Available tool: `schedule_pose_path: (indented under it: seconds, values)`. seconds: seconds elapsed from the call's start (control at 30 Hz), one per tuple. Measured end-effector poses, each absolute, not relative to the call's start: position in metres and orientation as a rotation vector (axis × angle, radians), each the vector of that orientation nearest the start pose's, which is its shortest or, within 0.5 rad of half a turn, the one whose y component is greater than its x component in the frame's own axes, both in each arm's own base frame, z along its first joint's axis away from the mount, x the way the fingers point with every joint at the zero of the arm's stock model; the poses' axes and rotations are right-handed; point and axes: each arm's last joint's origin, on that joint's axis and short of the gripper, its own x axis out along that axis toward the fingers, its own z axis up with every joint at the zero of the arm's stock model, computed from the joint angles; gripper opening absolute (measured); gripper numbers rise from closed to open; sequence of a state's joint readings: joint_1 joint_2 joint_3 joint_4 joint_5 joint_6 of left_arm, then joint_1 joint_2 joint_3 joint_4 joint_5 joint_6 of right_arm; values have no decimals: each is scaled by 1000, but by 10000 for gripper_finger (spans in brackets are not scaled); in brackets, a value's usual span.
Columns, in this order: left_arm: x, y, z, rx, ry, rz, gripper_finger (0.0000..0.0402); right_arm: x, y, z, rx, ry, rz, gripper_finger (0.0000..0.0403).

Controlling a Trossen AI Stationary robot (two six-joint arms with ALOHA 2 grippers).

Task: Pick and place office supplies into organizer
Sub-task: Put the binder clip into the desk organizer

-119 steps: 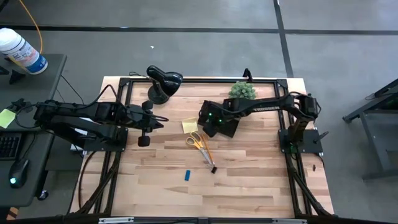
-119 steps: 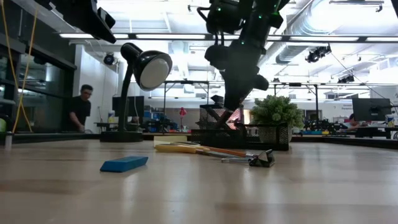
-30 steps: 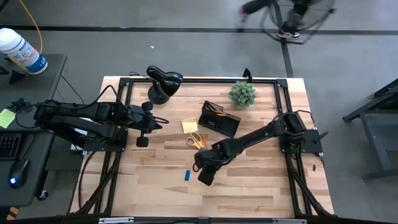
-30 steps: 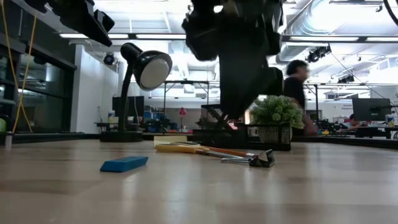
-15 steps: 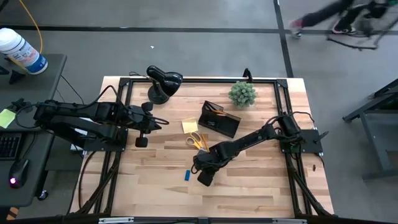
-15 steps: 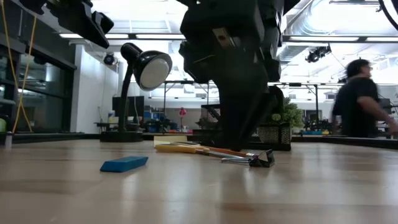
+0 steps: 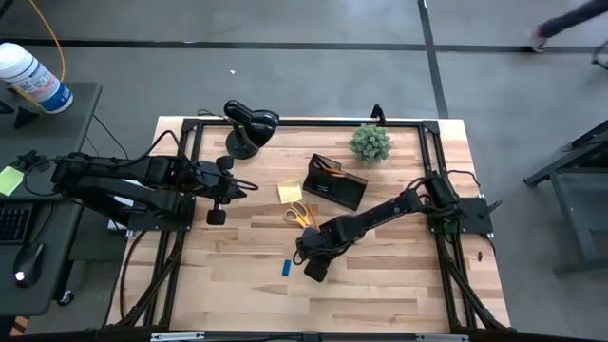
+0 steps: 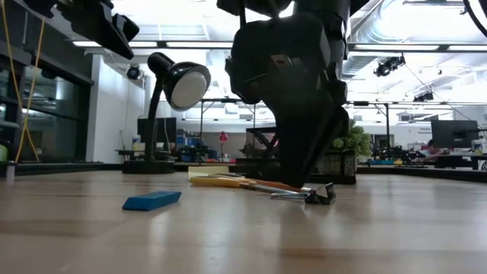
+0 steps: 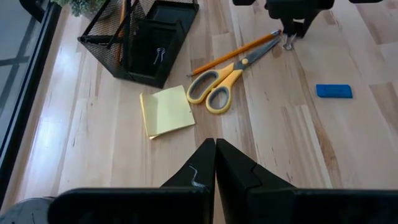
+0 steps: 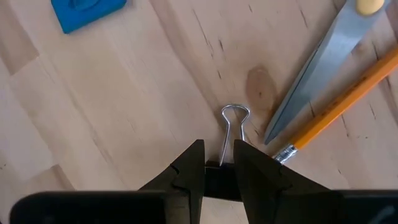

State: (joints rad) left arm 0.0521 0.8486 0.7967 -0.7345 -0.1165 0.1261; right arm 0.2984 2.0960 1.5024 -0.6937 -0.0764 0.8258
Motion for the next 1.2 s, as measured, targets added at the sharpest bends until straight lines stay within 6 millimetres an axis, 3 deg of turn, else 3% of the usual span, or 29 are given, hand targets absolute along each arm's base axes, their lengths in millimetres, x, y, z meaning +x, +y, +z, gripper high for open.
schedule_pose_path:
  seconds: [0.67, 1.03, 1.1, 1.2]
  values:
    - [161, 12, 281, 147, 796, 117, 3, 398, 121, 152, 573, 1328, -224, 83]
    - [161, 12, 281, 147, 796, 117, 3, 406, 125, 122, 659, 1402, -176, 81]
    - [161, 12, 281, 147, 796, 117, 3, 406, 123, 121, 673, 1413, -176, 71]
    - [161, 12, 281, 147, 796, 117, 3, 407, 119, 119, 684, 1428, -172, 24]
